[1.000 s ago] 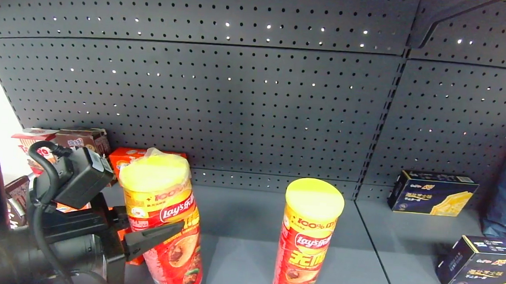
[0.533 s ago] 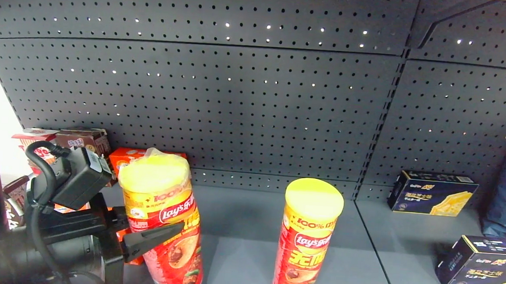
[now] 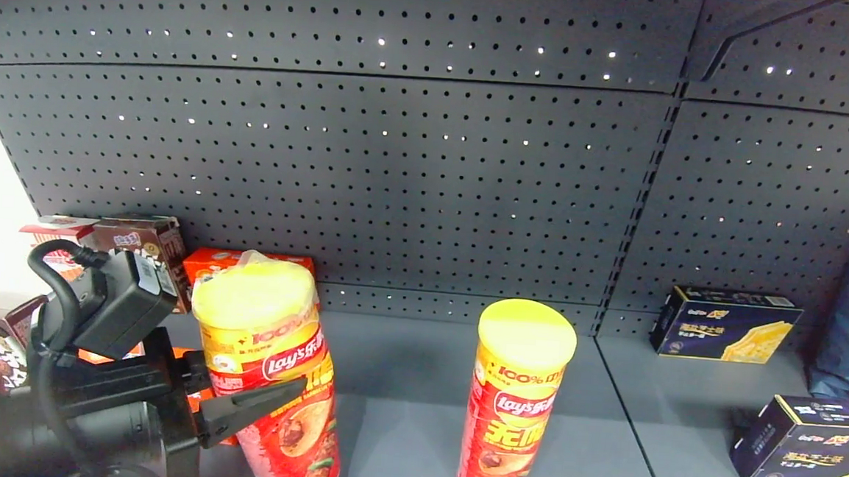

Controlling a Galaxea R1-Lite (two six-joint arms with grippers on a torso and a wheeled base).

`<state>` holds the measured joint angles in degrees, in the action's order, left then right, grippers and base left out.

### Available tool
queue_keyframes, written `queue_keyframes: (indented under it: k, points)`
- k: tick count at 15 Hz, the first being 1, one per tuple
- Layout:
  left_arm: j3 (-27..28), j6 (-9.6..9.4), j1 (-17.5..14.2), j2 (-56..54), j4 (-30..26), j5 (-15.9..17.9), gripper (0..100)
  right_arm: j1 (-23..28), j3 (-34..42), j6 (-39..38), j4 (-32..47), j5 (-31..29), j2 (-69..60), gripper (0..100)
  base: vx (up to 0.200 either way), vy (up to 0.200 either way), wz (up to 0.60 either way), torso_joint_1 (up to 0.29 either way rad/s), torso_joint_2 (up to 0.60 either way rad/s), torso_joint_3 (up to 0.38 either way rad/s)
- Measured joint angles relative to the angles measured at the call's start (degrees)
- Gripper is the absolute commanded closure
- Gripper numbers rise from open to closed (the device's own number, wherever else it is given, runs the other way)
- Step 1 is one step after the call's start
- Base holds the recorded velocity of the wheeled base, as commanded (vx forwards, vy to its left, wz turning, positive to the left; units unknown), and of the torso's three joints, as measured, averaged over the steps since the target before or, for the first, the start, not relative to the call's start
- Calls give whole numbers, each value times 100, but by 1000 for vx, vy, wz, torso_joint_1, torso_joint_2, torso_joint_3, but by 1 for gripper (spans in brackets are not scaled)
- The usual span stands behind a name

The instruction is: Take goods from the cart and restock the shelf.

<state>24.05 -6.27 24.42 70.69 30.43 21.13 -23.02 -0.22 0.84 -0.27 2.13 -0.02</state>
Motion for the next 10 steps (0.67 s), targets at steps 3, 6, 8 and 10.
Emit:
queue_keyframes:
  k: [3,6,8,10]
  points:
    - [-46,9,-33,-85,-11,-20,100,-83,17,-5,2,-4,-7,0,0,0,0,0,0,0]
    - [-157,11,-89,-156,-5,29,100,124,22,-13,2,-4,-9,0,0,0,0,0,0,0]
    - [-107,6,-66,-90,-2,38,100,533,22,-35,2,-15,-9,0,0,0,0,0,0,0]
    - [17,4,-26,48,4,33,100,541,22,-41,2,-28,-9,0,0,0,0,0,0,0]
